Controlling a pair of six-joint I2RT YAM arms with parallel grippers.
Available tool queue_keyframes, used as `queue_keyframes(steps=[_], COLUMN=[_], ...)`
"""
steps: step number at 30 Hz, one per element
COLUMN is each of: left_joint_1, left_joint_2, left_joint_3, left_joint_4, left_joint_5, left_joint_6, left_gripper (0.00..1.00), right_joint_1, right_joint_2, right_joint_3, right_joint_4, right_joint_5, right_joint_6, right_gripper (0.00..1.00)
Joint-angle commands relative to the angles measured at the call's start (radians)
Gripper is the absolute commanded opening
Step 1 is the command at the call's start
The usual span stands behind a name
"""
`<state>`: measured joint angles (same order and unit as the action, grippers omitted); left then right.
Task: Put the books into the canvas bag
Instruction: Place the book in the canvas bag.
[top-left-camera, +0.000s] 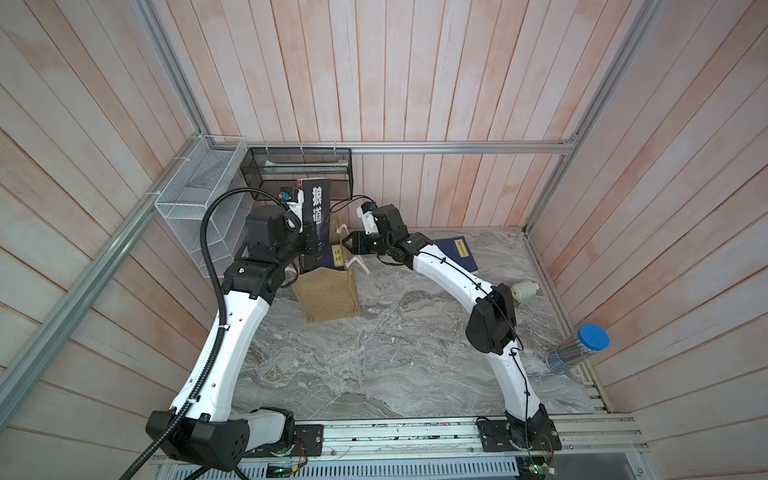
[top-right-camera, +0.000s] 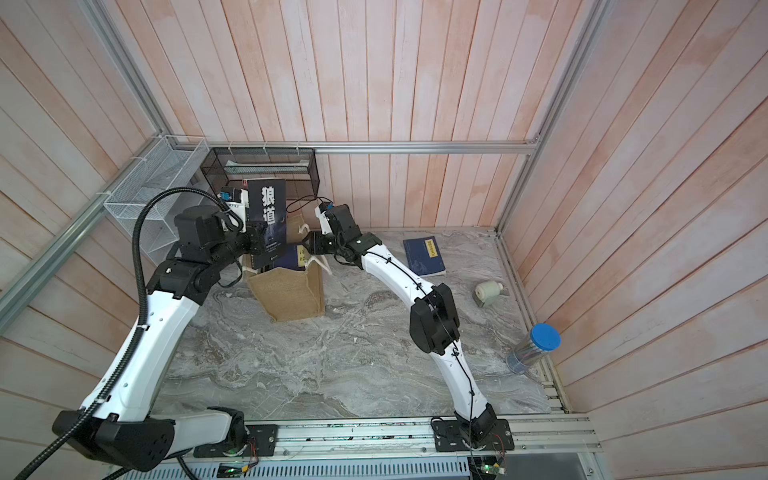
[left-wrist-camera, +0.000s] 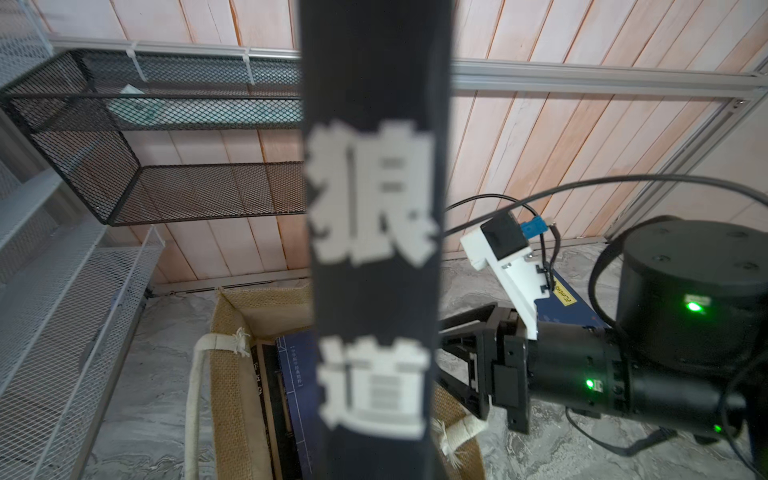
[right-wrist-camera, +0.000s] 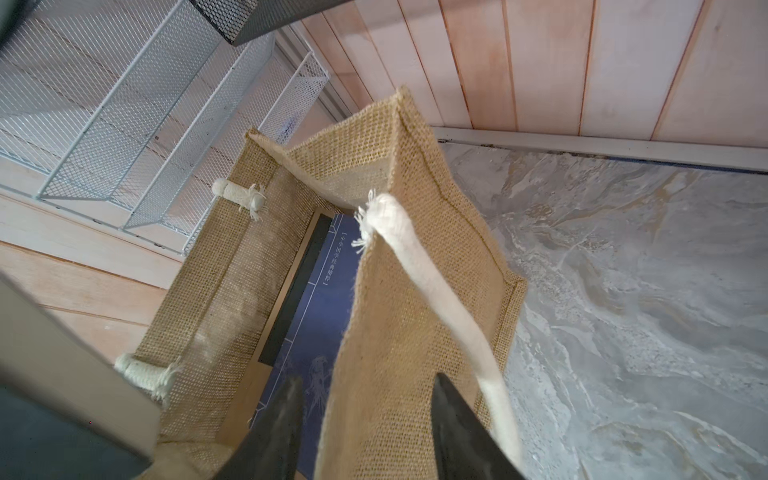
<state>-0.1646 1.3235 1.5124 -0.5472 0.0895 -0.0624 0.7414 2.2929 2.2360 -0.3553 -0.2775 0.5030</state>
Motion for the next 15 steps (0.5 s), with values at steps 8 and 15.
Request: queue_keyframes(steps=[8,15], left_joint_1=[0.064,0.065], left_joint_2=[0.034,0.013], left_joint_3=[-0.081,-0.108], left_joint_4=[-0.011,-0.131], left_joint_5=[0.165,0.155], left_joint_6=[-0.054,-0.057], left_gripper=[0.0,0.0], right_joint_1=[0.034,0.059], right_joint_2=[-0.029,-0.182], right_joint_3=[-0.017,-0.262], right_joint_4=[-0.019,0.143], right_joint_5=[-0.023,0.025], right_joint_6=[-0.018,0.009], right_gripper=[0.06,0.0])
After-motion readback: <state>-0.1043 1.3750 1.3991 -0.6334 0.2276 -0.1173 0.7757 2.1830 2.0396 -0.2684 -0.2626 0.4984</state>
